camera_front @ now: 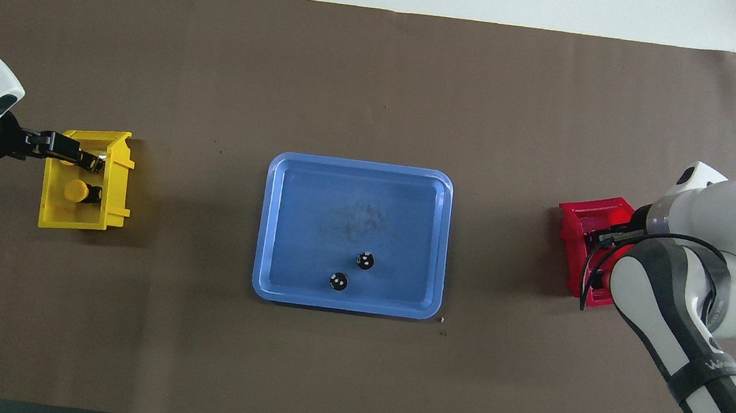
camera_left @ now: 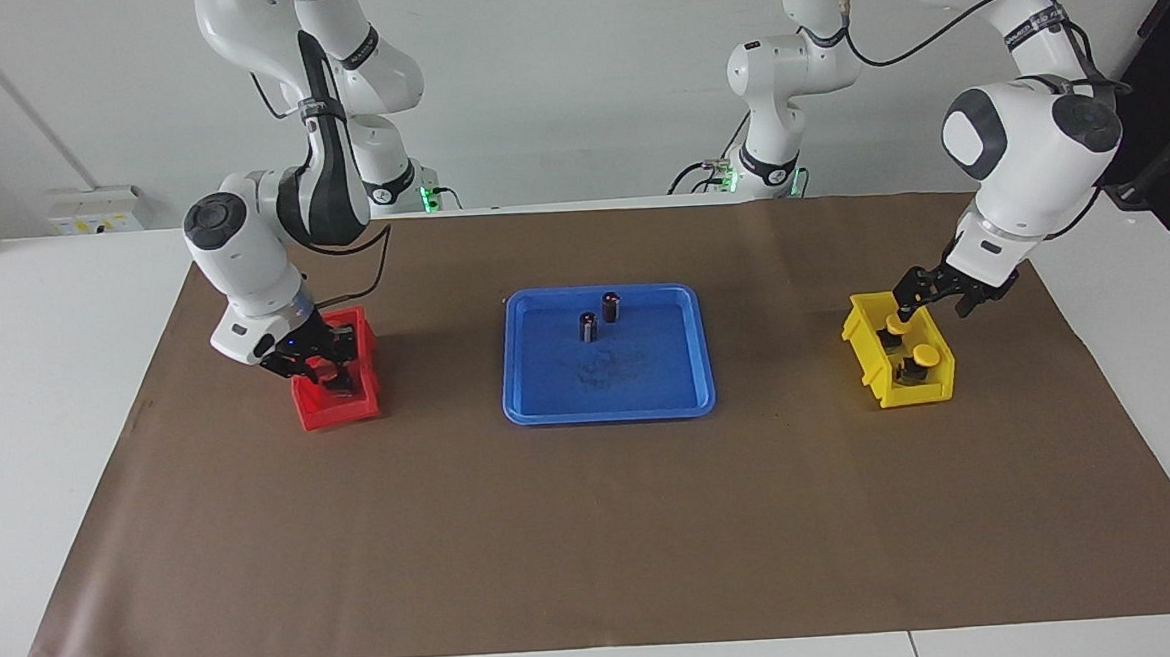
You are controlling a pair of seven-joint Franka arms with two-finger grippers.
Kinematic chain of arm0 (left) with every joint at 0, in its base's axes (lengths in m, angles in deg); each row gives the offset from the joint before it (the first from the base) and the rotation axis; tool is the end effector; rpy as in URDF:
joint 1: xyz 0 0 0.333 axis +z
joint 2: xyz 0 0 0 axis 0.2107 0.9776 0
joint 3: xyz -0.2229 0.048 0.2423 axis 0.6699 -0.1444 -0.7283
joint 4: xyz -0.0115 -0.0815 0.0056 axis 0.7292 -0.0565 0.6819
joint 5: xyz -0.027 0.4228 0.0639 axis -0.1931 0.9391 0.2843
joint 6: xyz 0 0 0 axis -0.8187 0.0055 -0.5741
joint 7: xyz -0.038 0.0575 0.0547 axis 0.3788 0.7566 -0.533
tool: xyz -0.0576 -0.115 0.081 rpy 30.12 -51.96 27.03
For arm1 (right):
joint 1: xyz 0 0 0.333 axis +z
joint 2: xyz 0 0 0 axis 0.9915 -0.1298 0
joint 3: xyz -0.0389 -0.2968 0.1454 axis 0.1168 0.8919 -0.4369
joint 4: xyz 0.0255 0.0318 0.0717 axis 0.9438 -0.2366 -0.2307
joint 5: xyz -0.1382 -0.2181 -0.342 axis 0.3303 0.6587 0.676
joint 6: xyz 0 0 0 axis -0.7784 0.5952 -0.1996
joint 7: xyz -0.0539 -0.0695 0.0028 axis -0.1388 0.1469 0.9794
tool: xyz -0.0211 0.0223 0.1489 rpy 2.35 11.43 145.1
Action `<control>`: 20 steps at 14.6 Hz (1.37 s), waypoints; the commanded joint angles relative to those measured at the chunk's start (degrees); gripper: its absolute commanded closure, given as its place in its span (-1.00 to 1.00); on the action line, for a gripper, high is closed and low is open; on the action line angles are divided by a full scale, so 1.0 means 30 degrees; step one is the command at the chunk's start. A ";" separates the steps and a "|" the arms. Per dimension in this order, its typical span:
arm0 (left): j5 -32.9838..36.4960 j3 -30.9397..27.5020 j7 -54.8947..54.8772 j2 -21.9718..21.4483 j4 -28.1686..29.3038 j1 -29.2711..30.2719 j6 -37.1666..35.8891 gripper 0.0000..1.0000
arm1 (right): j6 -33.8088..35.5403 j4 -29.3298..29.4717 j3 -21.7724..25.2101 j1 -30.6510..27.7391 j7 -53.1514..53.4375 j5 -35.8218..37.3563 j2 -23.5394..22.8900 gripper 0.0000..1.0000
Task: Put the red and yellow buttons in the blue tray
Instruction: 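Grasp red button with the right gripper while the left gripper grasps yellow button, then carry the red button into the blue tray with the right gripper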
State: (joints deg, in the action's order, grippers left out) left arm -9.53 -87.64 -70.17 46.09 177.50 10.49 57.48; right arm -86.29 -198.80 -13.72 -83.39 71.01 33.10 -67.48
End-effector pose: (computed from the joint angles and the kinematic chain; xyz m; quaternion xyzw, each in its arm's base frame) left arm 0.5953 0.0150 0.3811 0.9994 -0.0343 -0.0003 0.0061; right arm 0.5574 -0.0186 0.2904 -0.9925 -0.1217 0.0050 0.0059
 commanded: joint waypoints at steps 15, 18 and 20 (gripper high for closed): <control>0.0209 0.0071 0.2755 0.1547 0.0734 0.0296 0.2807 -0.39 | 0.6788 1.2908 -0.0205 0.8447 1.3353 -0.1295 -0.4582 0.70; 0.0209 0.0071 0.4341 0.1547 0.0734 0.0207 0.2748 -0.38 | 0.4912 1.2909 -0.0176 1.0353 1.5903 -0.1062 -0.6338 0.70; 0.0209 0.0071 0.5310 0.1518 0.0734 0.0236 0.2806 -0.37 | 0.3593 1.2793 -0.0205 1.0974 1.7022 -0.0477 -0.7394 0.70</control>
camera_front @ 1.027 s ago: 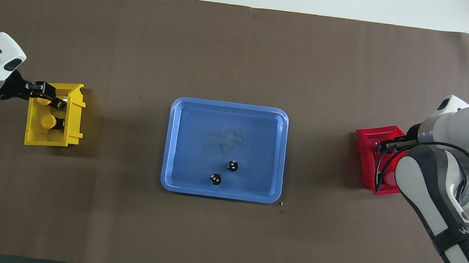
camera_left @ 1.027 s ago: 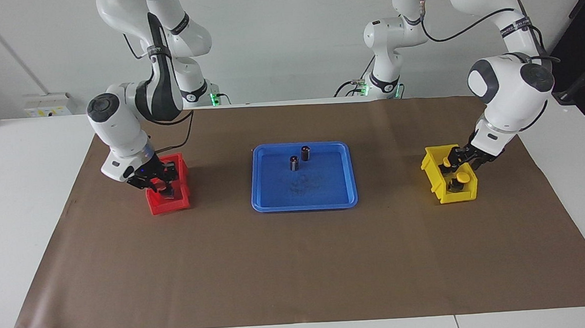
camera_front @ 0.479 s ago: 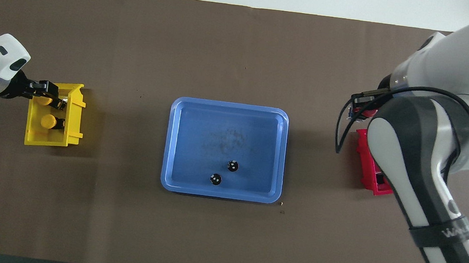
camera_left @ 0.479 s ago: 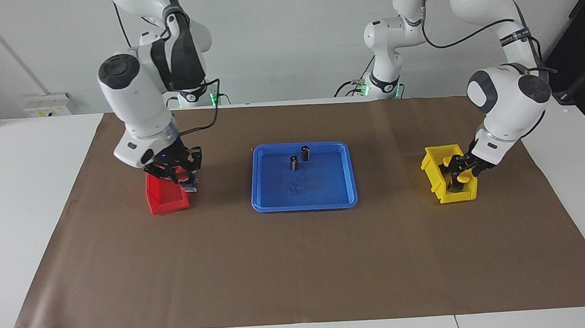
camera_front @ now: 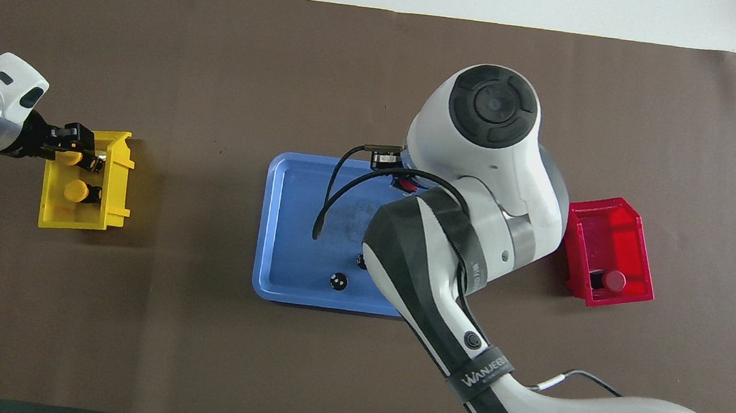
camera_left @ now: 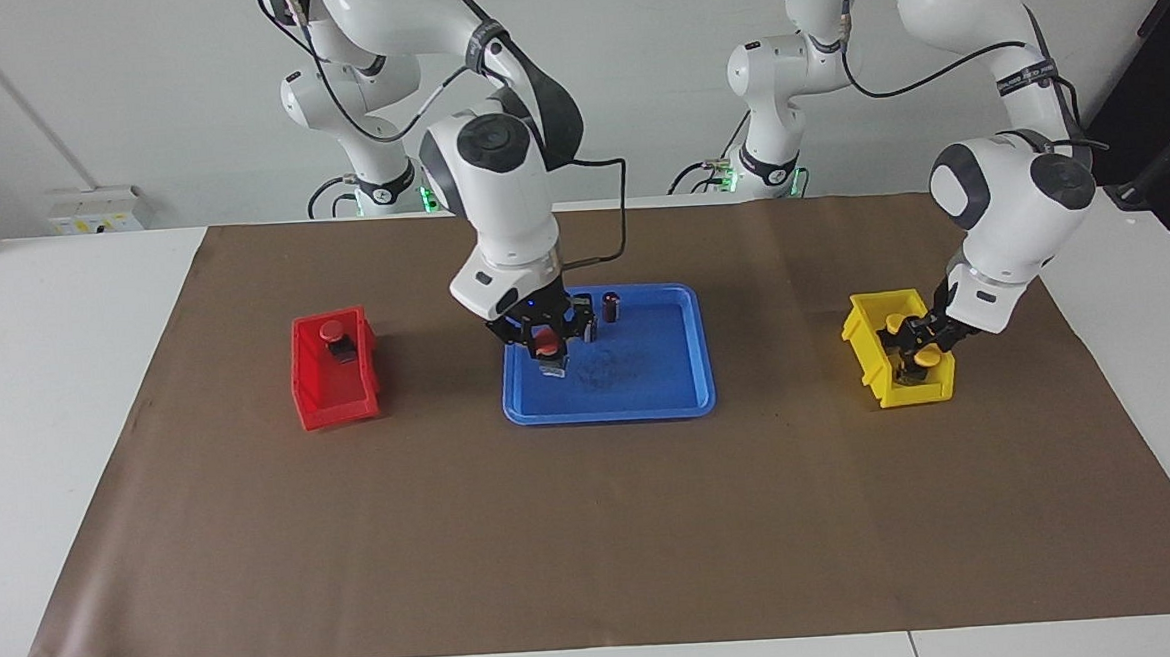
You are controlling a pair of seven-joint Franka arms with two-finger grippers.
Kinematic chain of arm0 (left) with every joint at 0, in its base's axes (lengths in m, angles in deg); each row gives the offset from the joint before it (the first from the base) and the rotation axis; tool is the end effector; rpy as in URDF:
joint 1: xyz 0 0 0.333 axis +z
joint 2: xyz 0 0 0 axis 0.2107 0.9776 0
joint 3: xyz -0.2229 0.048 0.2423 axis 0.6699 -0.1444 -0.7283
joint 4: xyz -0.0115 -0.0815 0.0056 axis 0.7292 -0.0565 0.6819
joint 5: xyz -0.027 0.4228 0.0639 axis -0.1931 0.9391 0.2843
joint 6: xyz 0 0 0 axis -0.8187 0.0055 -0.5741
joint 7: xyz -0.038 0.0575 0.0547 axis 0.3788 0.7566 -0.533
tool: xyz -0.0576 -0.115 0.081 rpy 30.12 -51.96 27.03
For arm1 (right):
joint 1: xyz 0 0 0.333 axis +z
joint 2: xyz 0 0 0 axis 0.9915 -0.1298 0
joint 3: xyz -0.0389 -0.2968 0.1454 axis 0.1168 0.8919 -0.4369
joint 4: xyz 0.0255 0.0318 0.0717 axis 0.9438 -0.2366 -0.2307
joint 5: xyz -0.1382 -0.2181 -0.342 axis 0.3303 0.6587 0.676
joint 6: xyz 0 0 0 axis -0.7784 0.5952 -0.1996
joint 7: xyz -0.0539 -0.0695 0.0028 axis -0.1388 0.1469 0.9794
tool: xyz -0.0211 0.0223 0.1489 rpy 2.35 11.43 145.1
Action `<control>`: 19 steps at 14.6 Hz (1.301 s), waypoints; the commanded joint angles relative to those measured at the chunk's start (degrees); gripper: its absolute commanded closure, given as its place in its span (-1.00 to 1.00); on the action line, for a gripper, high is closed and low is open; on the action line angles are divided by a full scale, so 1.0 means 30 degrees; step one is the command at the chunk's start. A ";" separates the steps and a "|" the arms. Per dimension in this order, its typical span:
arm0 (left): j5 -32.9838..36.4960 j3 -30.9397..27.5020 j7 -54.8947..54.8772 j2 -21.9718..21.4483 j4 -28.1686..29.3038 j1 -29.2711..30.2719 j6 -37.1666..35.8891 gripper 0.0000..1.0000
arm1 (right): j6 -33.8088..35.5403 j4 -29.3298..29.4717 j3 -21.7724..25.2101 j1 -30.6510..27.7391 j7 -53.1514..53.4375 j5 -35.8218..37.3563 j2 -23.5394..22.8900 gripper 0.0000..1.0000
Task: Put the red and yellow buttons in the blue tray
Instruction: 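Carry the red button into the blue tray with the right gripper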
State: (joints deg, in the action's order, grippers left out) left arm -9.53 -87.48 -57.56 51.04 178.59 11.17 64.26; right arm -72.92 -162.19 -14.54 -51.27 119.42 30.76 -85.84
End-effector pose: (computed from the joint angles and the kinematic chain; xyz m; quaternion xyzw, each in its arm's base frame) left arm 0.6092 0.0211 0.3302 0.9967 0.0808 0.0057 0.0035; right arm 0.6126 0.3739 0.3762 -0.9988 0.0198 -0.0187 0.0396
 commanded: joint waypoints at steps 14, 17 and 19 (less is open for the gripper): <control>0.0210 0.0015 0.1903 0.0249 0.0634 0.0010 0.1044 -0.07 | 0.0470 0.0999 0.0306 -0.0570 0.0283 0.1709 -0.0523 -0.98; 0.0210 0.0015 0.1785 0.0249 0.0605 -0.0019 0.0927 0.61 | 0.1529 -0.1100 0.0247 -0.3498 -0.5017 0.1507 0.2317 -0.98; 0.0239 0.0015 0.1697 0.0249 0.0605 -0.0020 0.0927 0.96 | 0.1738 -0.4051 0.0247 -0.5082 -0.5992 0.1388 0.4220 -0.97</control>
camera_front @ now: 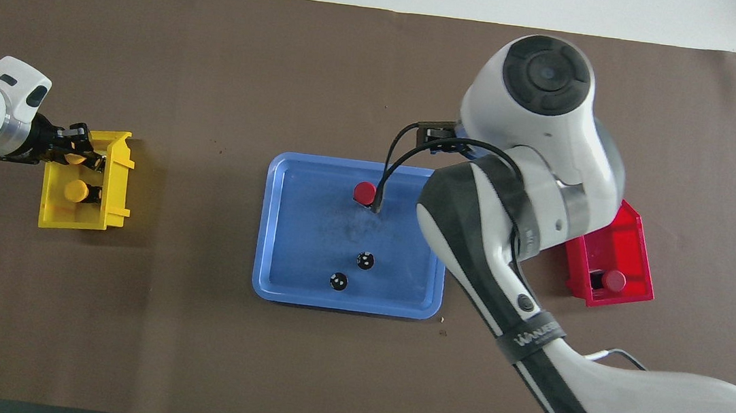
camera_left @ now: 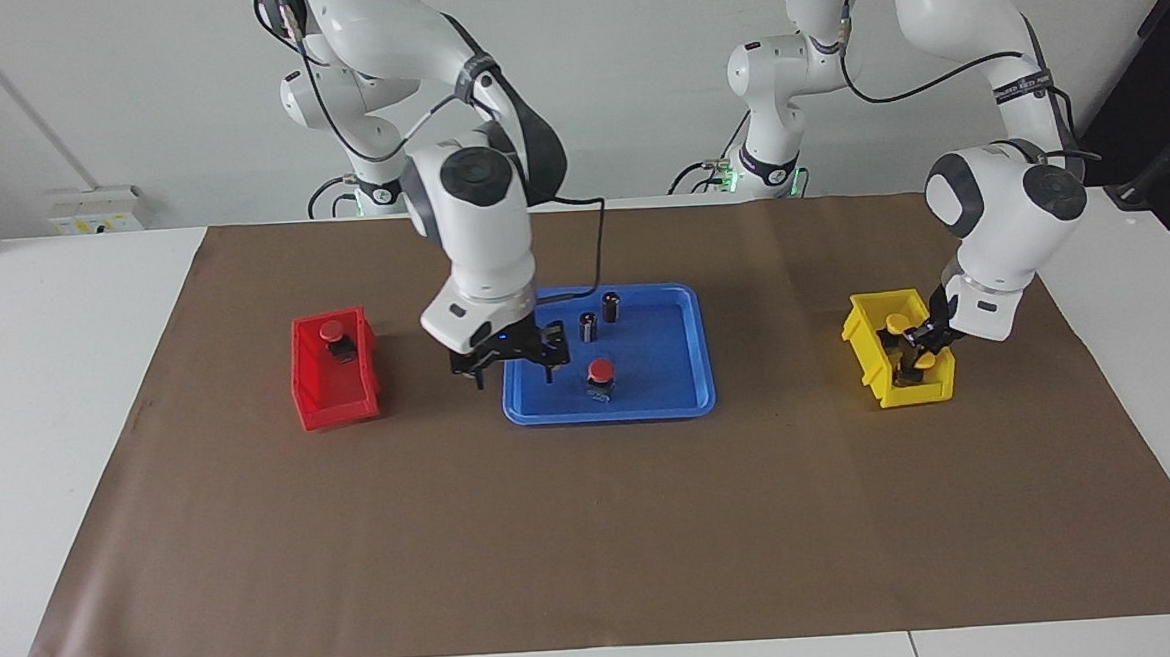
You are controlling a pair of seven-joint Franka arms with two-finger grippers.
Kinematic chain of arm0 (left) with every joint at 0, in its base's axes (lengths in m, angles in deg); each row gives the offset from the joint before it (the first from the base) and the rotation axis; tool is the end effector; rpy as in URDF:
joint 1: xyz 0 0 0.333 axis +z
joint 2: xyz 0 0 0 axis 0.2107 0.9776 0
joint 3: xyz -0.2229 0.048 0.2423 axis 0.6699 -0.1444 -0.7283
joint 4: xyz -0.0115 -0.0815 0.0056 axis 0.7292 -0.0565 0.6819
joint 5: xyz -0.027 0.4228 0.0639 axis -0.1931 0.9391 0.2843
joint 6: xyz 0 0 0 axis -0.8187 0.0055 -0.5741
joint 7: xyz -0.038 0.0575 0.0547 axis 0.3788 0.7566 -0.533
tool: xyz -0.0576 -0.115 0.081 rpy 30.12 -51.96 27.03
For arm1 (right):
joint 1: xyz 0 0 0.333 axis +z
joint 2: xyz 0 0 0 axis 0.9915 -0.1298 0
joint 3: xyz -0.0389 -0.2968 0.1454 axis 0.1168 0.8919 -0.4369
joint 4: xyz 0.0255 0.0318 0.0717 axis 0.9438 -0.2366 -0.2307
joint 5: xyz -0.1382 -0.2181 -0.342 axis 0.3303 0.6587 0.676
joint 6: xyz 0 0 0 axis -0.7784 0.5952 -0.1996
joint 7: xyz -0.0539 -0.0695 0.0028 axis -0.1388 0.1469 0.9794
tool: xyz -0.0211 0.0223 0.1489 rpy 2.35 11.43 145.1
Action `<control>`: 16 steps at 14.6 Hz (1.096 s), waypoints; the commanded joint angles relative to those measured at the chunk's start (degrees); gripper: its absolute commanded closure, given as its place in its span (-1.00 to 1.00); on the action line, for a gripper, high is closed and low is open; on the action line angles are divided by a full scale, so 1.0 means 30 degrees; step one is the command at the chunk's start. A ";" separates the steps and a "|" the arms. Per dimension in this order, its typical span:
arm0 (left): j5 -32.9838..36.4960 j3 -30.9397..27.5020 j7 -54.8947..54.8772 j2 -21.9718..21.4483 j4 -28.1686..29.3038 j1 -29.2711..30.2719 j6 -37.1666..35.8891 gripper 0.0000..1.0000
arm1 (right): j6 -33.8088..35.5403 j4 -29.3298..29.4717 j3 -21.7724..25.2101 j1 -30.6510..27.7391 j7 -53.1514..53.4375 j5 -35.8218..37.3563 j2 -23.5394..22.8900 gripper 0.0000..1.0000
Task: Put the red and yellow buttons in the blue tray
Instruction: 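Carry the red button into the blue tray with the right gripper, then return the right gripper to the red holder while the left gripper lifts yellow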
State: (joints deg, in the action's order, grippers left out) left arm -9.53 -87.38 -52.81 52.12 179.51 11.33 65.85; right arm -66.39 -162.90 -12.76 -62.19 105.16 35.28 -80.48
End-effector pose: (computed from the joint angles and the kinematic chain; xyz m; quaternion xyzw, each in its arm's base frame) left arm 0.6079 0.0218 0.3135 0.9924 0.1227 0.0020 0.0029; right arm 0.6573 0.2161 0.4248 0.9996 0.0103 0.0243 0.0091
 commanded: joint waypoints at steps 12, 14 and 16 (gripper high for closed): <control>0.0181 0.0275 -0.3815 0.0475 -0.7671 -0.3607 -1.0119 0.99 | -0.1434 -1.0772 -0.0318 -0.6340 -0.9236 -0.1787 0.5694 -0.66; -0.0344 0.0188 -0.2826 0.0416 -0.7555 -0.6067 -0.9684 0.99 | -0.1670 -1.1270 -0.0318 -0.6489 -0.9591 -0.1787 0.5841 -0.50; -0.1104 0.0246 0.2221 0.0387 -0.7409 -0.7712 -0.9477 0.99 | -0.1729 -1.1447 -0.0318 -0.6460 -0.9709 -0.1787 0.5959 -0.31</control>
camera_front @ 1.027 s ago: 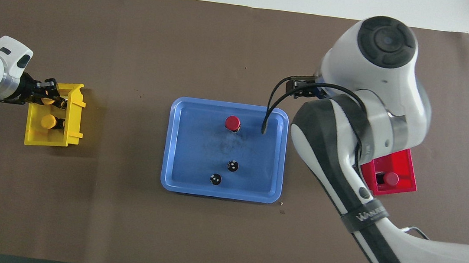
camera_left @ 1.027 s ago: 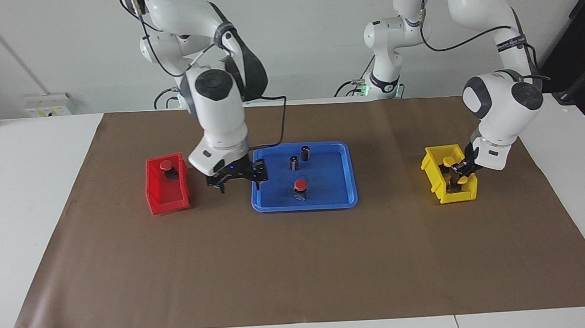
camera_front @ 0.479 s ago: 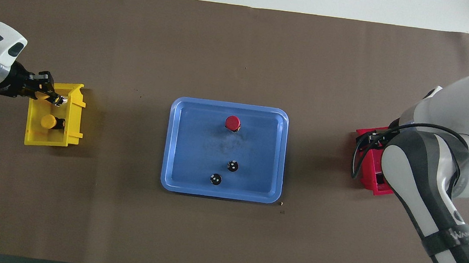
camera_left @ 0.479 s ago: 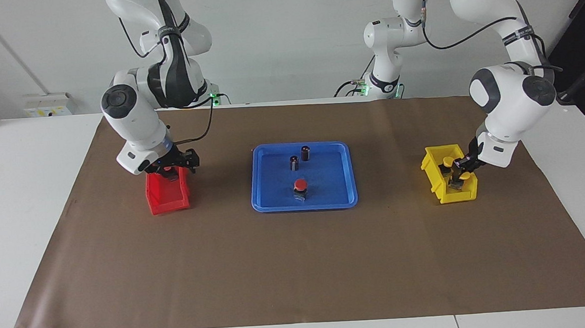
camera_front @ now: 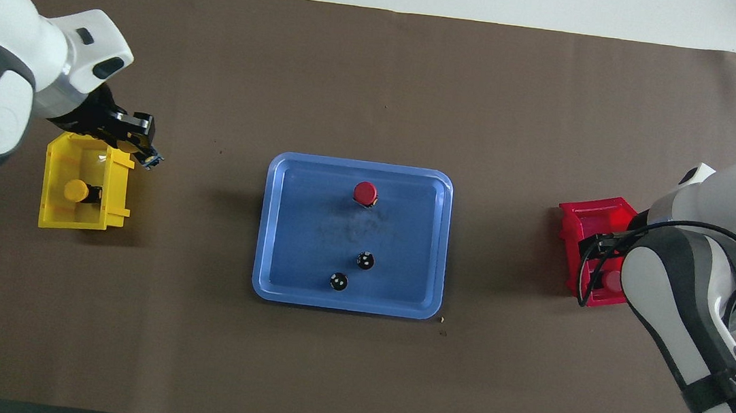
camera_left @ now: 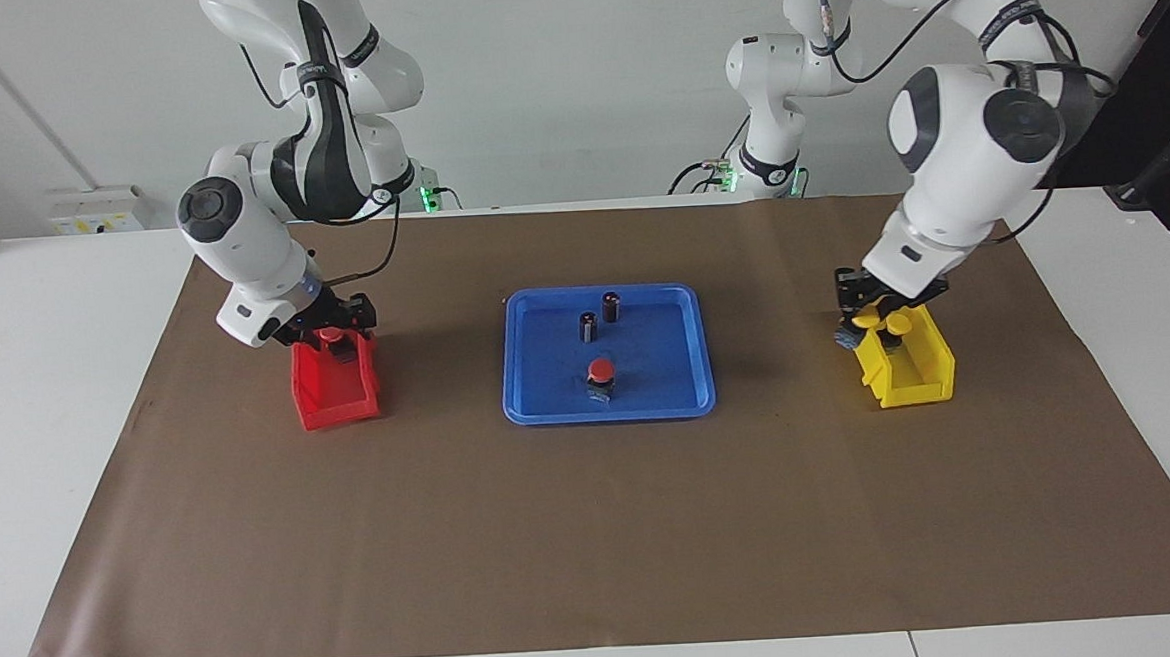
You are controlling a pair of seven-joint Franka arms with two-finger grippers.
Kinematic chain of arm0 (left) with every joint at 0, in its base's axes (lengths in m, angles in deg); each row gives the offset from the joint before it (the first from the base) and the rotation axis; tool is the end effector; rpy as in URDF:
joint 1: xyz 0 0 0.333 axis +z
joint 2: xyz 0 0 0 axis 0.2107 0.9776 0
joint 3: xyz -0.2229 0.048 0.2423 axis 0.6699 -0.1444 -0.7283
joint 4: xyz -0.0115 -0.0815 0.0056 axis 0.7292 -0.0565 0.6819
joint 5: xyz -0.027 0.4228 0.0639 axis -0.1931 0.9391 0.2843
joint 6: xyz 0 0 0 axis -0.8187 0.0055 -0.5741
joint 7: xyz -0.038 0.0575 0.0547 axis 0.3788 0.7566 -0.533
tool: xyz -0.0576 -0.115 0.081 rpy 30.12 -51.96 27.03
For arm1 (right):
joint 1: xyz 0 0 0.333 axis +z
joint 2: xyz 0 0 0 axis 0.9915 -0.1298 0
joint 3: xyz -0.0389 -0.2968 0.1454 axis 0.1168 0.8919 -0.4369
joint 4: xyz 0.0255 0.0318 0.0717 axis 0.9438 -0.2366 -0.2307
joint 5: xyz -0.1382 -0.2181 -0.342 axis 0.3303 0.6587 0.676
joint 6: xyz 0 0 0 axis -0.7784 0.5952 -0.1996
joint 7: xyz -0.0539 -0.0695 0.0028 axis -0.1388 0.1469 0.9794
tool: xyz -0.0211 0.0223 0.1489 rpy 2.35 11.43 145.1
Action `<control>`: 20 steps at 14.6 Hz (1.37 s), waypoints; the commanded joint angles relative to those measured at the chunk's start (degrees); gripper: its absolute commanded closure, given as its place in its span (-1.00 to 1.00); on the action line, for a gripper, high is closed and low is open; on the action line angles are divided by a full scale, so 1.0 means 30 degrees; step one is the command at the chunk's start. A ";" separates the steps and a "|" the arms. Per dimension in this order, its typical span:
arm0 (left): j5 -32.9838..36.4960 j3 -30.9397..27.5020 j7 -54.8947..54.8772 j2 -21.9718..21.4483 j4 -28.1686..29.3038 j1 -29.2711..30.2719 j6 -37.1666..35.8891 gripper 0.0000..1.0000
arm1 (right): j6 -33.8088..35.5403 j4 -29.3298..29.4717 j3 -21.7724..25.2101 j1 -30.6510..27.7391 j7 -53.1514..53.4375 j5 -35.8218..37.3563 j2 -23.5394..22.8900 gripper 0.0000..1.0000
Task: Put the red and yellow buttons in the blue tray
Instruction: 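Place the yellow button in the tray while the right gripper grasps red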
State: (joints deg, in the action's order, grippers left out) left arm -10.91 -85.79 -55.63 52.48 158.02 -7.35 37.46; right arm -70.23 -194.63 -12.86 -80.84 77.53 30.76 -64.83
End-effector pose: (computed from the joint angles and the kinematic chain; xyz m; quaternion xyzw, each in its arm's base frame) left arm 0.5976 -0.2018 0.4546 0.9949 -0.0788 -0.0637 0.0036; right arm 0.5400 0.0028 0.3284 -0.9935 -0.0705 0.0839 0.0316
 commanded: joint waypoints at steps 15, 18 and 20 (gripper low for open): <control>-0.2553 -0.0254 1.3472 0.2138 0.2773 -0.5507 0.6489 0.99 | -0.2175 -0.2978 -0.0227 -0.1065 -0.3780 -0.0078 0.1446 -0.22; -0.2583 -0.0254 1.3910 0.2665 0.2773 -0.5975 0.7483 0.99 | -0.2557 -0.3681 -0.0227 -0.1298 -0.3868 0.0068 0.1738 -0.21; -0.2612 -0.0254 1.4265 0.3075 0.2656 -0.6152 0.8130 0.99 | -0.2967 -0.4005 -0.0227 -0.1329 -0.4248 0.0068 0.1798 -0.21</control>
State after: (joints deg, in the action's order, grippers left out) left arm -17.24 -85.62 -13.95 60.82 165.88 -24.48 59.46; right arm -77.31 -203.79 -12.96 -83.57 66.96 30.86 -61.67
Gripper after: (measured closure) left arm 0.590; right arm 0.392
